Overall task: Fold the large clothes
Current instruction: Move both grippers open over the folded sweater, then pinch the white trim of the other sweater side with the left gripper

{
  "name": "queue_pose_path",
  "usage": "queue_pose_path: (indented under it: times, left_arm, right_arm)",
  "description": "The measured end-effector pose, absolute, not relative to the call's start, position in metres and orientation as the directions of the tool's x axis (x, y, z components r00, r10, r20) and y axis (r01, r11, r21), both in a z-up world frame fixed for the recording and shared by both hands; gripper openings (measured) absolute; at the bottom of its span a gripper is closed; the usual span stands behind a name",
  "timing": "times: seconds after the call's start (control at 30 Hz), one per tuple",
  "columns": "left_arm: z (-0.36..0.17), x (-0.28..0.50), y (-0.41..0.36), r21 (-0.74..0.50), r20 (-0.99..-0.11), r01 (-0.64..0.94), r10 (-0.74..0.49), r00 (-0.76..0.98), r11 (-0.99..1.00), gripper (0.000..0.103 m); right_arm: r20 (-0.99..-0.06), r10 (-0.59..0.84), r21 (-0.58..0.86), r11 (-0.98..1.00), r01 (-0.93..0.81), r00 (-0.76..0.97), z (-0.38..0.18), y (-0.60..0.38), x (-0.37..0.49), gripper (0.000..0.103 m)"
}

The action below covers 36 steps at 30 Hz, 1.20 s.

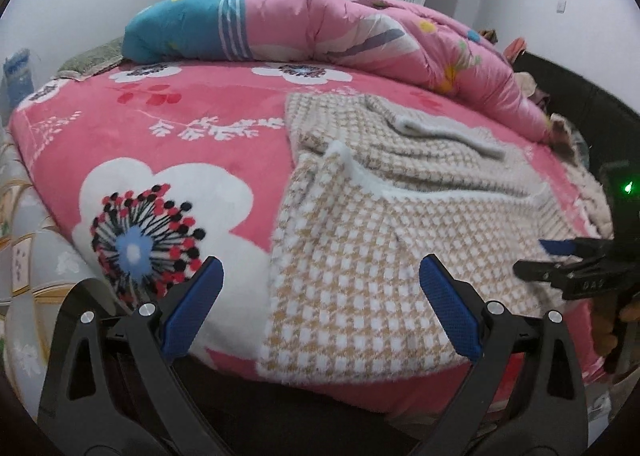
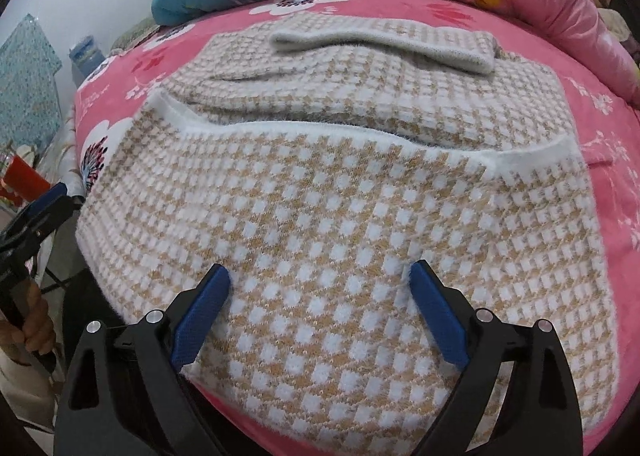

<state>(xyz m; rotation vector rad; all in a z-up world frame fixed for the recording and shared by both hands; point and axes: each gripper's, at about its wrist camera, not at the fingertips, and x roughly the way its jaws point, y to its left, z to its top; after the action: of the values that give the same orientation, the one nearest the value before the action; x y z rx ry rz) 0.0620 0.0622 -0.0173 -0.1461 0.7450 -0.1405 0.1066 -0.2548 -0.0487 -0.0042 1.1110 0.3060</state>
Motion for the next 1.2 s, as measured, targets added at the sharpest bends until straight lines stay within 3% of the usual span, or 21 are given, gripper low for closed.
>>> queue_pose_path:
  times: [0.23,0.47,0.53,1.1,1.2]
  left_arm:
    - [-0.025,0.103,0.064,-0.295,-0.667,0.116,-0.291,0.686,0.948,0.057]
    - [-0.041,0.147,0.057,-0.306,-0.718,0.151,-0.332,0.612,0.940,0.055]
    - [-0.041,0.152,0.054,-0.311,-0.722,0.173,-0.351,0.597,0.934,0.049]
    - [-0.050,0.183,0.034,-0.400,-0.731,0.245,-0.468,0.497,0.883,0.043]
    - [-0.048,0.176,0.028,-0.350,-0.756,0.251,-0.430,0.493,0.902,0.043]
  right_arm:
    - [-0.884,0.241,0.146,0.957,-0.252,0.400,-0.050,-0.253,0.110,0.090]
    - [-0.885,0.241,0.146,0.957,-0.253,0.400,-0.050,-0.252,0.111,0.090]
    - [-0.885,0.241,0.147,0.956,-0.253,0.399,-0.050,-0.252,0.111,0.090]
    - [-0.882,0.246,0.151,0.955,-0.255,0.402,-0.051,-0.253,0.111,0.091]
    - [-0.882,0.246,0.150,0.955,-0.255,0.402,-0.051,-0.253,0.111,0.091]
